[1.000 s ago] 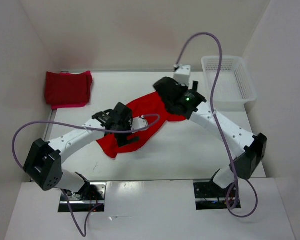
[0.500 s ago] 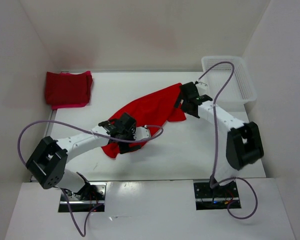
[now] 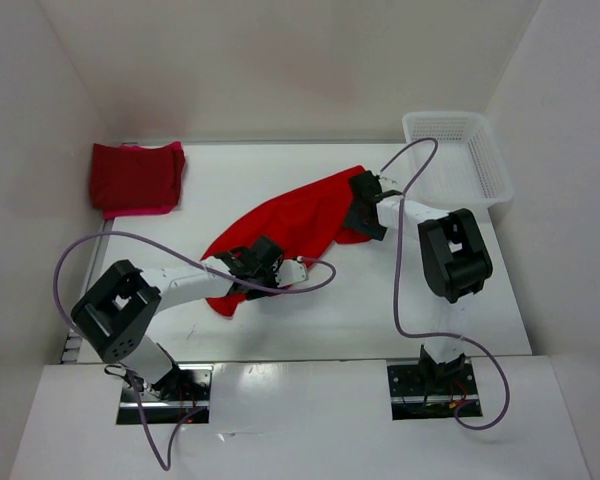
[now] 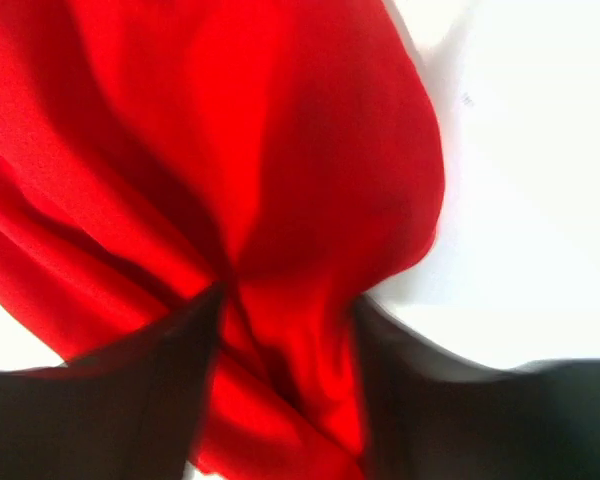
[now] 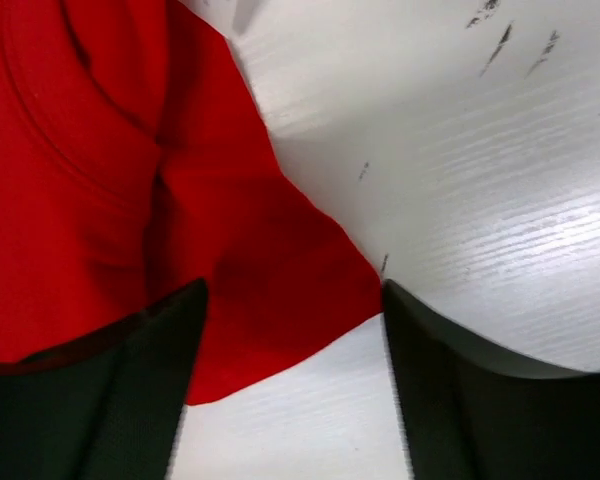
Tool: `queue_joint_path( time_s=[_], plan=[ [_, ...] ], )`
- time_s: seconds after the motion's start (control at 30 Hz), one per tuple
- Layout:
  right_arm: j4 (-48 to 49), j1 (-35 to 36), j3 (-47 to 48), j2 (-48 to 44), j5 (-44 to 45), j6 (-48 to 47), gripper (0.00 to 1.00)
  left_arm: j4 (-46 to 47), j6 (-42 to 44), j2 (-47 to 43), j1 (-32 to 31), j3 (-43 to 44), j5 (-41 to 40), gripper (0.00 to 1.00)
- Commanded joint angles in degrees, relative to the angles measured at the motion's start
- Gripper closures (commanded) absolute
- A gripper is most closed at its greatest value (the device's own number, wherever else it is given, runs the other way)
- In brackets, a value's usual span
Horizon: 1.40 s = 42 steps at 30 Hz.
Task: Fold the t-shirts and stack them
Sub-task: Flatten out the tshirt
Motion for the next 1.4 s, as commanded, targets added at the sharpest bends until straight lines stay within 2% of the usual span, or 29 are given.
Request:
queue_joint_path(
  time_s=[0.0, 0.03, 0.1, 0.17, 0.2, 0.23, 0.27, 0.37, 0.43, 0.5, 0.53, 0.63, 0.67, 0.8, 0.9, 0.93, 0.97, 1.0, 1.07, 1.17, 1.23, 1.37],
  plan=[
    [0.00, -0.41, 1.57, 3.08, -1.96, 0.37, 0.29, 2.69, -1.69, 3.31, -0.06, -1.65, -2.40, 0.45],
    [0.00, -0.41, 1.57, 3.08, -1.96, 0.37, 0.35, 2.69, -1.70, 3.84, -0.06, -0.87, -2.41, 0.62],
    [-0.71, -0.41, 1.57, 3.08, -1.96, 0.37, 0.50, 2.08, -1.70, 5.07, -0.06, -0.33, -2.41, 0.81],
    [-0.71, -0.41, 0.69, 2.47, -1.96, 0.90, 0.76, 2.60, -3.01, 5.86, -0.06, 0.28, -3.63, 1.00],
    [-1.23, -1.02, -0.09, 1.68, -2.49, 1.42, 0.83, 2.60, -3.01, 5.86, -0.06, 0.80, -4.51, 1.00],
    [-1.23, -1.03, -0.97, 1.06, -2.49, 2.12, 0.97, 2.60, -3.80, 5.86, 0.55, 0.81, -5.38, 1.00],
    [-2.02, -1.55, -0.98, 0.36, -2.49, 2.13, 1.00, 1.30, -4.33, 4.12, 2.82, 2.98, -5.39, 1.00],
    [-4.74, -1.55, -3.08, -4.91, -1.88, 3.35, 1.00, -3.01, -4.86, -1.84, 8.09, 7.82, -0.66, 1.00],
    [-7.90, -1.55, -4.13, -10.27, -0.66, 3.97, 1.00, -7.47, -4.08, -4.67, 13.72, 15.11, 1.62, 1.00],
    [-11.32, -1.55, -4.14, -14.04, -0.12, 3.97, 1.00, -10.39, -3.37, -4.68, 18.80, 20.99, 2.78, 1.00],
    [-12.38, -1.55, -4.14, -18.07, 0.49, 3.97, 1.00, -12.58, -3.37, -4.68, 20.31, 26.59, 3.30, 1.00],
    [-16.43, -1.55, -2.83, -25.82, 1.11, 3.36, 1.00, -15.67, -3.37, -2.84, 25.15, 34.18, 6.81, 1.00],
    [-17.31, -1.55, -1.78, -27.49, 1.11, 2.05, 1.00, -15.68, -4.76, -2.23, 26.12, 38.38, 8.82, 0.99],
    [-21.00, -1.55, 0.34, -33.30, -1.17, -0.94, 1.00, -15.68, -6.18, 1.90, 30.52, 45.08, 10.43, 0.92],
    [-21.62, -1.55, 1.05, -35.68, -5.47, -2.97, 1.00, -15.76, -6.18, 9.52, 31.67, 48.69, 7.71, 0.79],
    [-21.62, -1.55, 1.05, -36.29, -6.61, -3.67, 1.00, -16.37, -6.18, 11.64, 32.19, 51.84, 7.70, 0.56],
    [-21.62, -1.55, 1.05, -36.82, -8.28, -3.67, 1.00, -17.08, -6.18, 13.67, 32.20, 53.35, 7.70, 0.45],
    [-21.62, -1.55, 1.83, -37.61, -8.29, -4.19, 1.00, -18.65, -6.18, 17.69, 32.20, 54.76, 7.01, 0.39],
    [-22.23, -1.55, 3.41, -37.62, -8.29, -4.20, 1.00, -19.37, -7.06, 20.18, 32.20, 57.14, 6.12, 0.29],
    [-23.64, -1.55, 5.09, -37.62, -6.63, -4.73, 1.00, -17.71, -7.76, 16.25, 32.72, 54.70, 9.89, 0.23],
    [-24.44, -1.55, 5.62, -38.14, -5.30, -5.78, 1.00, -15.94, -4.97, 10.28, 32.72, 49.17, 10.78, 0.21],
    [-24.96, -1.55, 6.14, -38.15, -4.78, -6.92, 1.00, -20.93, 1.02, 4.55, 28.34, 40.82, 10.78, 0.21]
  ],
)
